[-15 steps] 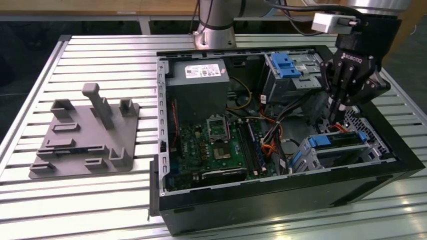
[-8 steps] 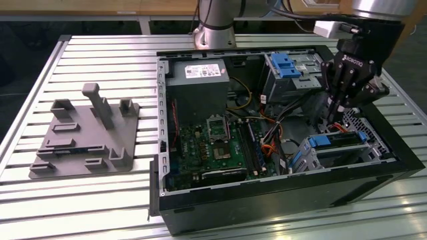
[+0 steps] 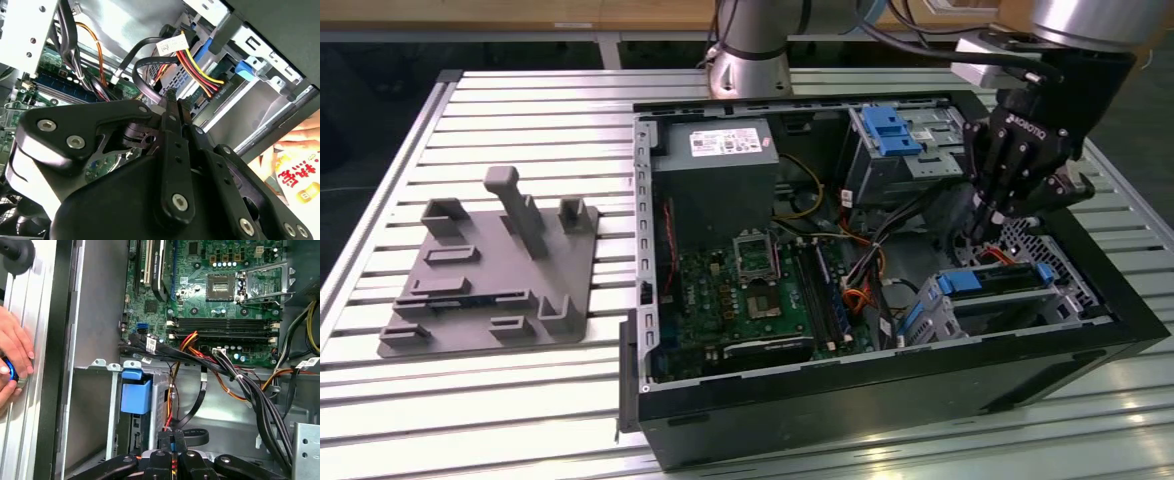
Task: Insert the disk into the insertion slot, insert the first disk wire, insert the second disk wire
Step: 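Insert the second disk wire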
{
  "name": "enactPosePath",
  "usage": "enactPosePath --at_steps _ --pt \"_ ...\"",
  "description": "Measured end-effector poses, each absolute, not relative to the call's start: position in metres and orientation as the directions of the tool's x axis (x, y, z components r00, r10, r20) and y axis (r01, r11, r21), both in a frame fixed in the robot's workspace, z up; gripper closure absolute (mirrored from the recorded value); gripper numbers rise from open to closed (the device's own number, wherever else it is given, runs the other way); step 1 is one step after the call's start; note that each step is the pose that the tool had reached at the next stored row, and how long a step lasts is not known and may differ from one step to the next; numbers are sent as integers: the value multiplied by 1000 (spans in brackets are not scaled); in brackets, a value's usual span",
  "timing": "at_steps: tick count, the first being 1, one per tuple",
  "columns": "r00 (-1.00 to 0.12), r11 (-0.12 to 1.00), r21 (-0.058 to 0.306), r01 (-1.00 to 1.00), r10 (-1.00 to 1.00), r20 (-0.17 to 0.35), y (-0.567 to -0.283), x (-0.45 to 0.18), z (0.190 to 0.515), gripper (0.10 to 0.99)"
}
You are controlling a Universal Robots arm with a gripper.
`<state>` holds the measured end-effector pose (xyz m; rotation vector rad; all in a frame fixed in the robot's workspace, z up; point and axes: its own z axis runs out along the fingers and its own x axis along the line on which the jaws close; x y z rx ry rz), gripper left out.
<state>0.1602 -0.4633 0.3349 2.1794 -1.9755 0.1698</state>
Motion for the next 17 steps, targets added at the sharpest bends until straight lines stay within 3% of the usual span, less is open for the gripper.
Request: enactPosePath --at_steps 3,11,17 --pt "101 -89 66 -994 -973 206 -466 160 335 941" --pt "99 -92 56 -994 -988 118 -468 160 335 941" --pt "98 -93 55 -994 -988 117 -469 161 335 941"
